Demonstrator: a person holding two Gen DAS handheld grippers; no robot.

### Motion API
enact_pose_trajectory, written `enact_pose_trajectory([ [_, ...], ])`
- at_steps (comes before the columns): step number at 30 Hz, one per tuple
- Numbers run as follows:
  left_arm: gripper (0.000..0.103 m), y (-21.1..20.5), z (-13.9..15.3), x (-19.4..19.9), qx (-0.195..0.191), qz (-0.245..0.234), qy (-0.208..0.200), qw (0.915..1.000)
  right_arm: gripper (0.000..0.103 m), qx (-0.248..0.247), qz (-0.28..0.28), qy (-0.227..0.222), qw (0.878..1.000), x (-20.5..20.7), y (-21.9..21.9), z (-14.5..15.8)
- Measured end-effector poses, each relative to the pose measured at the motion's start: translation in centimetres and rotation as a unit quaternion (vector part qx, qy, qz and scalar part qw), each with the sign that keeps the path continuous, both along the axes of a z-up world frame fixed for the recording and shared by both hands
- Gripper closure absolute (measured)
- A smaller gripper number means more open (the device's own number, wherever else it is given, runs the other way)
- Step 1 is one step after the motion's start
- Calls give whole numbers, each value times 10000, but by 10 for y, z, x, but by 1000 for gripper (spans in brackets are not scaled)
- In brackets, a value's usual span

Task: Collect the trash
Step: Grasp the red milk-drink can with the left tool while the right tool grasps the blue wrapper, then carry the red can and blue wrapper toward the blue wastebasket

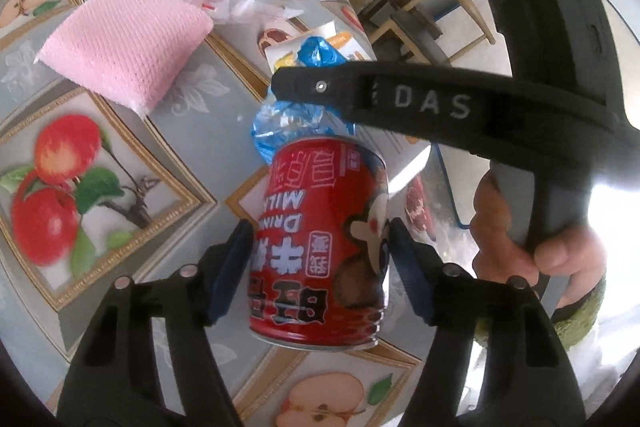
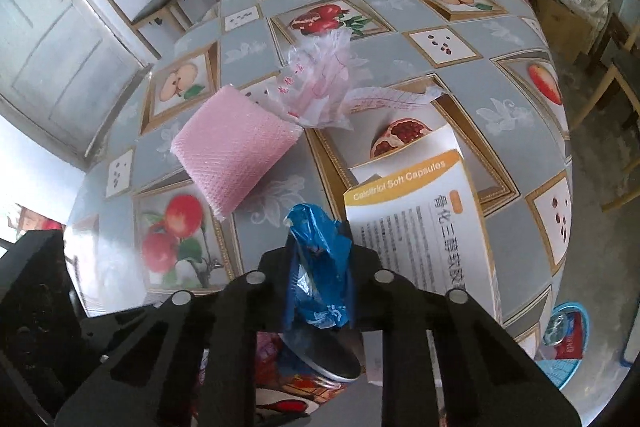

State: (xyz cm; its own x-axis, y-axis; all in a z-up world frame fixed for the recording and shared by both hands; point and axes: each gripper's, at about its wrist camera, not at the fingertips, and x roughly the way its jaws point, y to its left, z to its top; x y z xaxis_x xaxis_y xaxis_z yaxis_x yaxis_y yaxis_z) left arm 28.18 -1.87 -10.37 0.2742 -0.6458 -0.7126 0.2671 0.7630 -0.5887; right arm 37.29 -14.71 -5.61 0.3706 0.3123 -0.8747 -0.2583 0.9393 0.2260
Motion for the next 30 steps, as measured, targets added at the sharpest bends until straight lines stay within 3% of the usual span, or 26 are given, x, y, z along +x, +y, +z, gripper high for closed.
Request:
enact_pose_trajectory([
  [8, 40, 8, 2, -14, 103, 65, 28, 9999, 89, 436, -192, -272, 9985, -20, -13, 21],
  [19, 40, 55, -1, -54, -11, 503, 175, 9986, 89, 1210, -358, -698, 9895, -86, -35, 52],
  [30, 40, 70, 1, -75, -383, 863, 72, 9955, 89, 1844, -660, -560, 9790, -130, -46, 41],
])
